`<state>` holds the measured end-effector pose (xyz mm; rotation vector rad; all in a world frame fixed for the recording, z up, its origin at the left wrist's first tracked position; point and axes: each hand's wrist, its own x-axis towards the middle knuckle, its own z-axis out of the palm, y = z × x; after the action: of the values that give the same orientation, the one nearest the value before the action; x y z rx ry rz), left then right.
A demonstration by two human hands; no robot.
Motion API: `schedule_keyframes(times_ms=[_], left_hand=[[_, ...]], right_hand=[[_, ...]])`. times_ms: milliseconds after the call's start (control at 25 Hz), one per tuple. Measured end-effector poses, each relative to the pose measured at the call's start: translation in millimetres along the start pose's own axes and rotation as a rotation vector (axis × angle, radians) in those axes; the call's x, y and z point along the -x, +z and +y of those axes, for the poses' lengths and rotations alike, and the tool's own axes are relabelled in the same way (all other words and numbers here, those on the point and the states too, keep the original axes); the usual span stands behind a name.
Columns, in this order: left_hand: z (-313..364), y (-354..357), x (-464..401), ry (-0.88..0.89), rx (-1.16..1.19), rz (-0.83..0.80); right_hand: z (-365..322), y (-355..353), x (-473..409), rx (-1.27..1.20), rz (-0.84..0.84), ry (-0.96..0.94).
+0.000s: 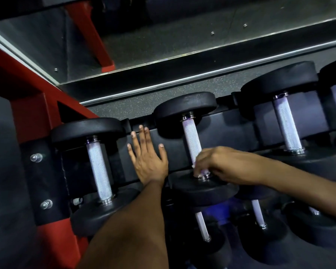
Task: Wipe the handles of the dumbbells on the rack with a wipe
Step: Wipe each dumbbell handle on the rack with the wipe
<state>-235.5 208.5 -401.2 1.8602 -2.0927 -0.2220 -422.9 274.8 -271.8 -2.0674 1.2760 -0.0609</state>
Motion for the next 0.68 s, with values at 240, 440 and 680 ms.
schedule_keyframes(times_ms=[240,440,680], left_hand=[[0,1,0,-0.004,-0.020,-0.002],[-2,2,0,-0.002,-0.038,-0.006],[-1,2,0,-0.003,-0.035,0.007]], right_hand=[[3,-18,-31,-1.406,0.895,0.843],[-45,-10,-107,-1.020,0.795,0.976],[-20,-15,-111,-1.072,0.759,1.015]])
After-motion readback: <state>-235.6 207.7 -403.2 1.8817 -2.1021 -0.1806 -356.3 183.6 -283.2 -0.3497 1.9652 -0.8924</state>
